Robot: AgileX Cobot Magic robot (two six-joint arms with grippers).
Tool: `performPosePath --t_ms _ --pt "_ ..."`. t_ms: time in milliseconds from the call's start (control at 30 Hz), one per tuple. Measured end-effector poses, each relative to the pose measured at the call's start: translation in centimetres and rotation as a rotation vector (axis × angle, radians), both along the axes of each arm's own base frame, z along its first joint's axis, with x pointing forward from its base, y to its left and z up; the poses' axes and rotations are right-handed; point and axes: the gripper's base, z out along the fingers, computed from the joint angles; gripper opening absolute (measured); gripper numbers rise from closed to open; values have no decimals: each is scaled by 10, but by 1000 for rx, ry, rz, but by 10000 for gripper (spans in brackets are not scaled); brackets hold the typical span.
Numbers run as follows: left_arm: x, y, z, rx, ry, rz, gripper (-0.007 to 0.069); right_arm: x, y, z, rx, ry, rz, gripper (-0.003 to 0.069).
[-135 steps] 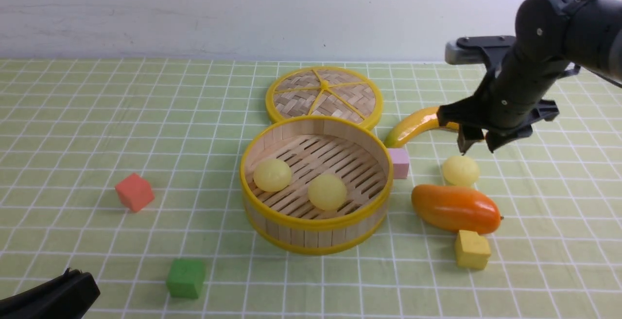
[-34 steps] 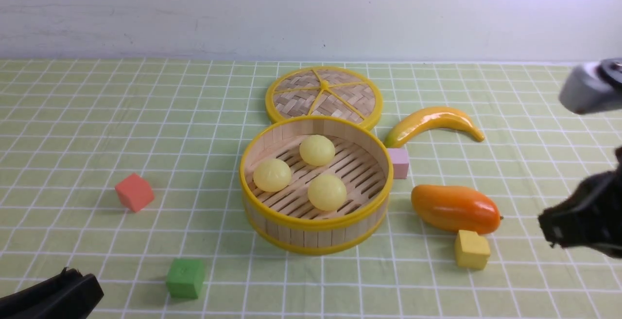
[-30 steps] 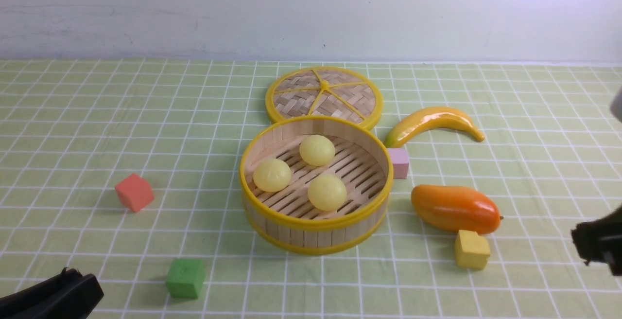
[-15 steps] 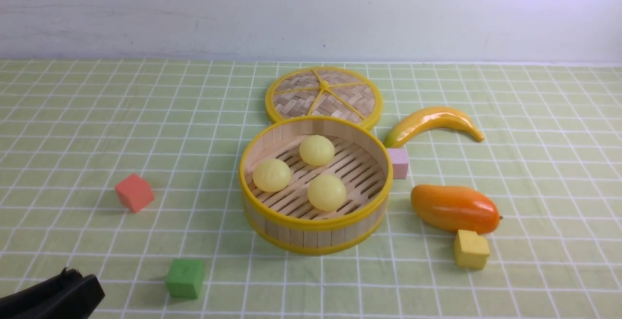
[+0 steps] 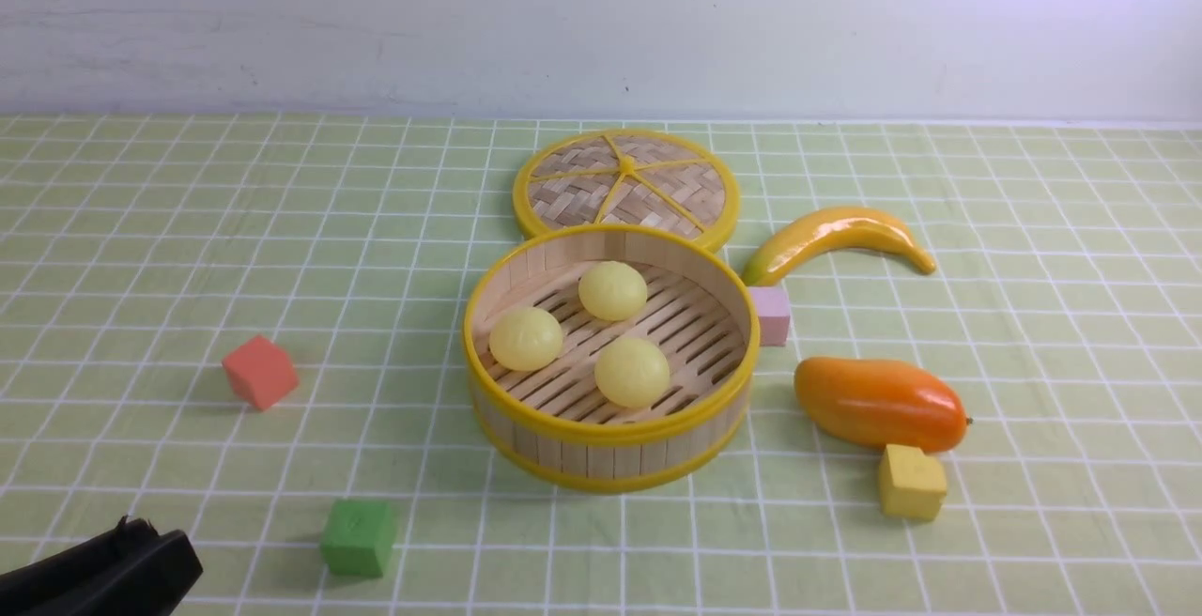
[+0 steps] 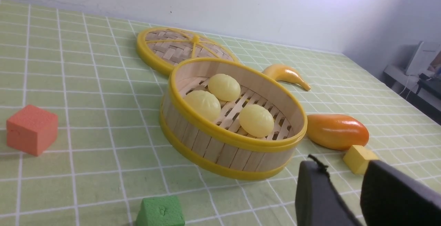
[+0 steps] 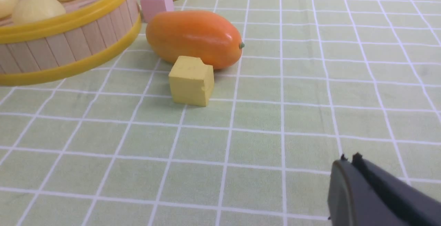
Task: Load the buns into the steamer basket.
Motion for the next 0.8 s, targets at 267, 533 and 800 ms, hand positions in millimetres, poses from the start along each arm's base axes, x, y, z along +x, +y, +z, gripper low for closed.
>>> performPosePath --t_ms 267,533,800 --pt "0 0 0 0 0 0 209 0 0 0 0 -3 0 -11" --pt "0 0 0 0 0 0 218 0 0 0 0 -6 0 -10" --pt "-2 10 9 17 -130 111 172 0 0 0 0 -6 0 -5"
